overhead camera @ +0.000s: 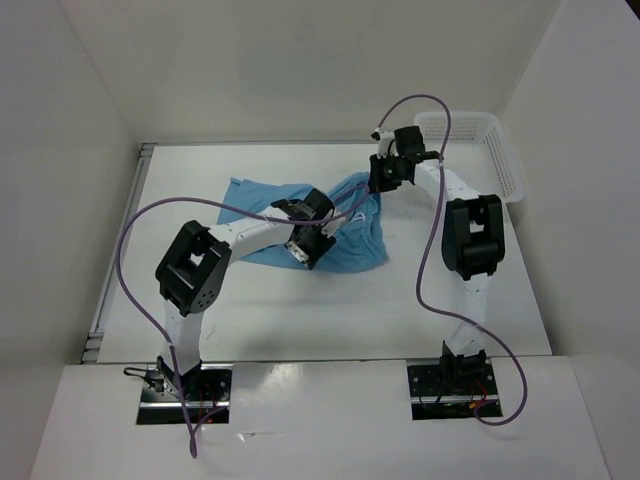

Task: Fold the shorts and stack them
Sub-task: Fold the shorts

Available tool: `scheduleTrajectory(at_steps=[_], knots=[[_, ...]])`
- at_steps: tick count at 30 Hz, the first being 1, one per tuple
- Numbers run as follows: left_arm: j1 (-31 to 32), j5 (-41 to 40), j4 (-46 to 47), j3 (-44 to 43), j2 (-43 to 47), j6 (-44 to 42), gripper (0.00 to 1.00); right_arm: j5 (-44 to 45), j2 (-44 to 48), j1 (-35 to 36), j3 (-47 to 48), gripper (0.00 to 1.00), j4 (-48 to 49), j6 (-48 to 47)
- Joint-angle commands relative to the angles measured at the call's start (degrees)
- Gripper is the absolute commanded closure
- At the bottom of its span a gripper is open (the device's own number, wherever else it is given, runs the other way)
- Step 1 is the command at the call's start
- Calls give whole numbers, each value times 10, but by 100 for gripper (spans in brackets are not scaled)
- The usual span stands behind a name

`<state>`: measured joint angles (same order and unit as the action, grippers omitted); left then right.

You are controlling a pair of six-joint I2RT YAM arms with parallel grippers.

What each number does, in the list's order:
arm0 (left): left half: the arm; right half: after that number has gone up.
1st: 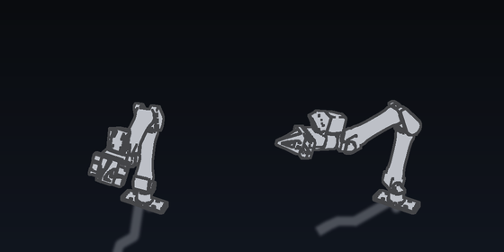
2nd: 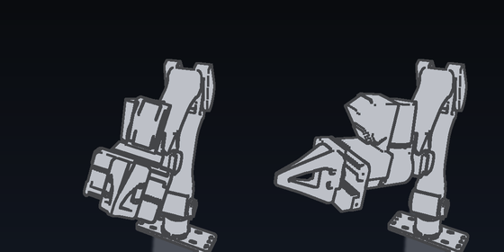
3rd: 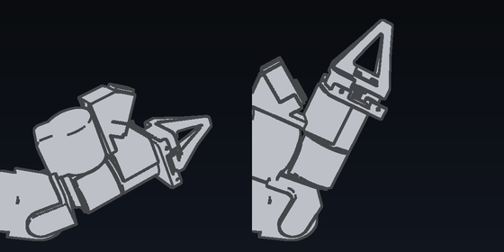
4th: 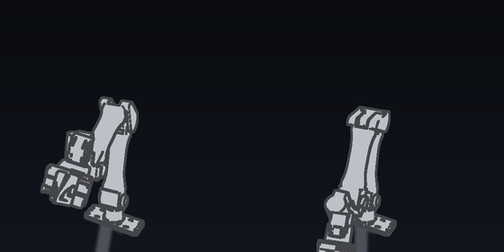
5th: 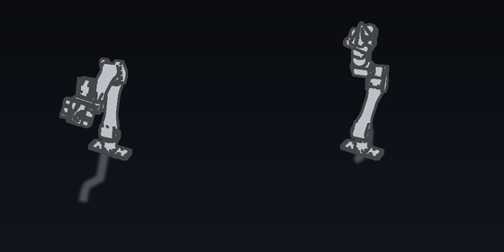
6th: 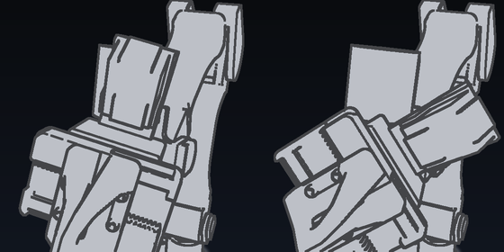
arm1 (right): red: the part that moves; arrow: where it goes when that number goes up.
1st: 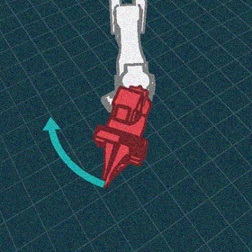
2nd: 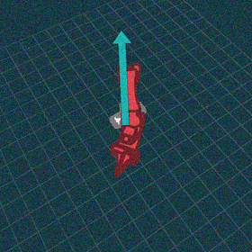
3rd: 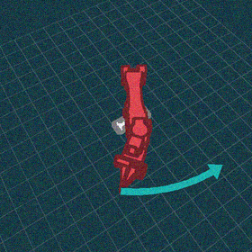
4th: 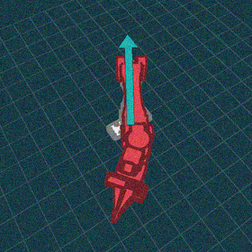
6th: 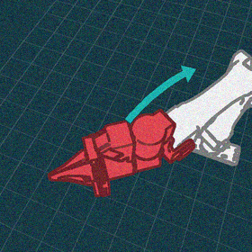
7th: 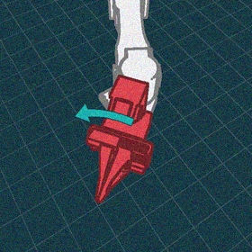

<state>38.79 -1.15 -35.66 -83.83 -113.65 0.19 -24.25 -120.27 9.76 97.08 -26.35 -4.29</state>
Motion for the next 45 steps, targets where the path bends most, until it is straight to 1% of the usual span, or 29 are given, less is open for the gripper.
scheduleTrajectory(at_steps=[1,2,4,5,7,8,11,12,13,15,16,17,18,20,21,22,24,25,27,30,33,34,38,40,42,45], knots=[[1,15,21,11,-19,-2,42,32,-29,-1,66,92,43,7],[1,15,26,18,-25,-2,42,32,-36,-1,77,92,43,7],[6,15,26,18,-37,-2,42,37,-58,-1,108,88,43,7],[6,15,26,18,-37,-2,42,48,-64,-1,123,81,43,7],[6,15,26,18,-42,-2,42,60,-75,-1,129,70,43,2],[6,15,31,18,-42,-2,42,79,-75,-1,129,57,43,2],[6,25,31,24,-47,-2,42,115,-75,-1,123,46,43,-5],[6,26,31,24,-47,-2,42,122,-68,-1,123,36,43,-11],[6,26,31,24,-47,-2,42,129,-68,-1,123,34,35,-24],[6,31,31,24,-53,-2,42,158,-46,-1,123,34,24,-30],[6,31,31,24,-53,-2,42,169,-35,-1,116,36,24,-43],[6,31,37,24,-53,-2,42,179,-23,-1,111,40,24,-50],[6,36,38,24,-53,-2,42,185,-9,-1,111,54,24,-55],[1,36,38,24,-53,-2,42,173,34,5,88,69,7,-77],[1,43,38,24,-53,-2,42,151,49,12,80,80,-9,-86],[-7,52,38,24,-53,-2,42,142,79,18,53,84,-14,-102],[-14,65,38,24,-53,-2,42,120,110,44,18,91,-20,-122],[-20,70,38,24,-53,-2,42,119,135,53,-19,91,-26,-129],[-20,70,38,24,-47,-2,42,133,149,76,-59,92,-20,-129],[-20,70,38,24,-47,-2,42,151,142,76,-72,92,-9,-97],[-20,70,43,24,-47,-2,42,109,142,83,-87,98,-26,-97],[-20,70,43,24,-47,-2,42,101,142,101,-94,100,-27,-97],[-20,65,43,29,-47,-2,42,96,116,120,-138,100,-21,-68],[-20,65,43,35,-47,-2,42,126,110,120,-145,100,-14,-42],[-20,59,43,40,-42,-2,42,133,104,112,-153,100,-8,-25],[-20,54,43,46,-42,-2,42,160,94,104,-153,100,5,-19]])
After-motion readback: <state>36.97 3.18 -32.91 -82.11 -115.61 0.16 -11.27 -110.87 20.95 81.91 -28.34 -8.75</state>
